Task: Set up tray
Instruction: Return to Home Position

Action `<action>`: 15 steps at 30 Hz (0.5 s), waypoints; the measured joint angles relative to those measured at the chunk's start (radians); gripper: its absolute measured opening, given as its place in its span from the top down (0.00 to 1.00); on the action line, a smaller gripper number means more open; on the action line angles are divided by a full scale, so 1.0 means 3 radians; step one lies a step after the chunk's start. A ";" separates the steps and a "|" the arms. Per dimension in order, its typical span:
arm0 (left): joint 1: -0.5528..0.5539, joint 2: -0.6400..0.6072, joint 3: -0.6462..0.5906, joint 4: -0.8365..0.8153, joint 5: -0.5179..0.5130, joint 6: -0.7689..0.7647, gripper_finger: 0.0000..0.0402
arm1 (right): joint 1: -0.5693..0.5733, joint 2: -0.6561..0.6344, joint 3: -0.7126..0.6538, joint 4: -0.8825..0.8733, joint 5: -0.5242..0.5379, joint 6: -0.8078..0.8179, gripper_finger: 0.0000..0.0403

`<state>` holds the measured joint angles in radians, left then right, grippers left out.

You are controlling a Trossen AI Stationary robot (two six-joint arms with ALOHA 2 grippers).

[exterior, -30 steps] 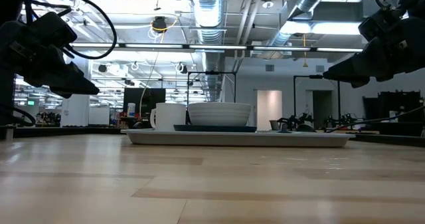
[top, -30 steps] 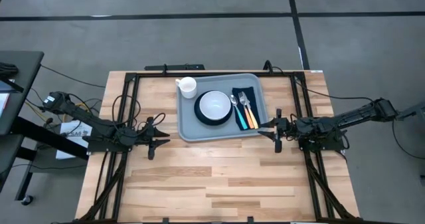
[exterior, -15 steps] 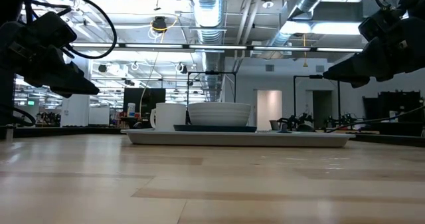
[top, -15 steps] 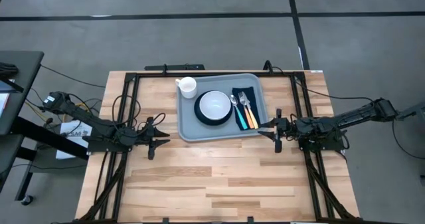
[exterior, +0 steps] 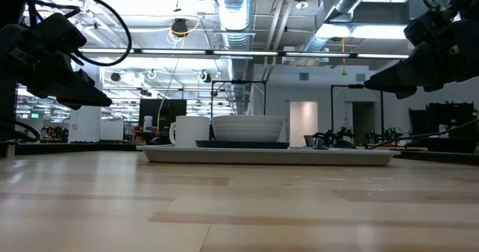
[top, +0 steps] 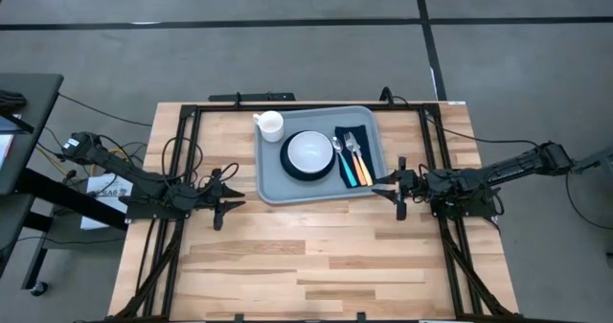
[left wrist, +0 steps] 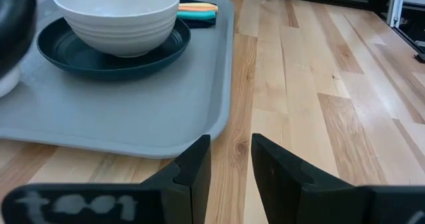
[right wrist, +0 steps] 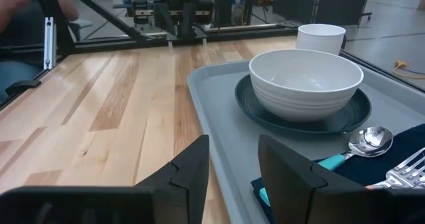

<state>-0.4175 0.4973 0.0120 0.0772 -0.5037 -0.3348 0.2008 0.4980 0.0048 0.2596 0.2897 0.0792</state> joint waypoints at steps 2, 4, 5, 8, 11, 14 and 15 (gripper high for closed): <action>0.0000 0.0000 0.0000 0.0000 0.0000 0.0005 0.76 | 0.0000 0.0000 0.0000 0.0000 0.0000 0.0000 0.70; 0.0000 0.0001 0.0000 0.0000 0.0000 0.0003 0.76 | -0.0001 0.0000 0.0000 0.0000 0.0000 0.0000 0.70; 0.0001 0.0000 0.0000 0.0000 0.0000 -0.0007 0.76 | 0.0000 0.0000 0.0000 0.0000 0.0000 0.0000 0.70; 0.0000 0.0000 0.0000 0.0000 0.0000 -0.0012 0.76 | -0.0001 0.0000 0.0000 0.0000 0.0000 0.0000 0.70; 0.0000 0.0000 0.0000 0.0000 0.0000 0.0007 0.76 | -0.0001 0.0000 0.0000 0.0000 0.0000 0.0000 0.70; 0.0000 0.0000 0.0000 0.0000 0.0000 0.0000 0.76 | 0.0000 0.0000 0.0000 0.0000 0.0000 0.0001 0.70; 0.0000 0.0000 0.0000 0.0000 0.0000 -0.0014 0.76 | 0.0000 0.0000 0.0000 0.0000 0.0000 0.0001 0.70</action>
<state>-0.4175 0.4973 0.0120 0.0772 -0.5037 -0.3390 0.2007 0.4980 0.0048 0.2596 0.2897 0.0794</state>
